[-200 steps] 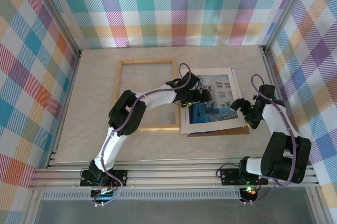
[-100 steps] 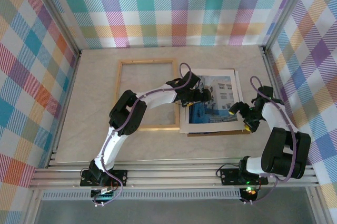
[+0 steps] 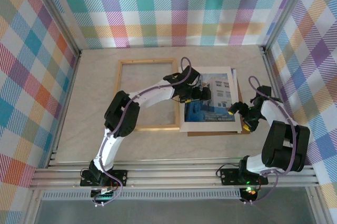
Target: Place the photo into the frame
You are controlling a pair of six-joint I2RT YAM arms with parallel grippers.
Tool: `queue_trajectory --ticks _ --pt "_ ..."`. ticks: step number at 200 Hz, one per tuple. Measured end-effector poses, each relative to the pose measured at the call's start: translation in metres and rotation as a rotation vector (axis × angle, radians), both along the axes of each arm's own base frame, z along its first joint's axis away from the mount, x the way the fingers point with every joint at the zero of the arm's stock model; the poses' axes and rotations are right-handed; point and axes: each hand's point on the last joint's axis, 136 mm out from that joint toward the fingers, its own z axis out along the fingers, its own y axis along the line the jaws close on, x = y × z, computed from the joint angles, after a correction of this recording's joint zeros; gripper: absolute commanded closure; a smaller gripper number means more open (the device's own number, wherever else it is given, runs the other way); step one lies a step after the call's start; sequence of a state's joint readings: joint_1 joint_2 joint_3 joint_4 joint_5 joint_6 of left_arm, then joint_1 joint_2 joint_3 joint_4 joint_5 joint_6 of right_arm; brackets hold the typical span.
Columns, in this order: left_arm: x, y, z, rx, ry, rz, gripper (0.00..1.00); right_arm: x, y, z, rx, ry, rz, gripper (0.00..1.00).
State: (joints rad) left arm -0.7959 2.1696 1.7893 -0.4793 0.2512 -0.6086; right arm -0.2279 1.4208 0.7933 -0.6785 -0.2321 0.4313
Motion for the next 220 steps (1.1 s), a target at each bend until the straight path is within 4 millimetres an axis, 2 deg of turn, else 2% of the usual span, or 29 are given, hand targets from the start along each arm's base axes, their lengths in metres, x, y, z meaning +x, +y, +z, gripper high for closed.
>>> queue_trajectory --ticks 15,29,80,128,164,220 --pt "-0.009 0.008 0.007 -0.003 0.002 0.000 0.00 0.003 0.001 -0.001 0.008 -0.008 0.002 0.06" --pt "-0.016 0.014 0.005 0.003 0.013 0.000 0.00 0.006 0.001 -0.003 0.010 -0.015 0.003 0.06" --pt "-0.040 0.027 -0.035 0.062 0.099 0.001 0.00 0.000 -0.006 -0.012 -0.038 0.009 0.003 0.05" --pt "-0.037 0.020 -0.037 0.031 0.091 0.009 0.00 -0.001 -0.003 -0.017 -0.022 0.009 0.000 0.05" --pt "-0.043 0.011 -0.052 0.029 0.109 -0.004 0.00 -0.003 0.003 -0.014 0.005 -0.023 0.003 0.05" --pt "-0.044 0.008 -0.049 0.012 0.125 0.001 0.00 -0.007 0.009 -0.012 0.034 -0.033 0.008 0.06"
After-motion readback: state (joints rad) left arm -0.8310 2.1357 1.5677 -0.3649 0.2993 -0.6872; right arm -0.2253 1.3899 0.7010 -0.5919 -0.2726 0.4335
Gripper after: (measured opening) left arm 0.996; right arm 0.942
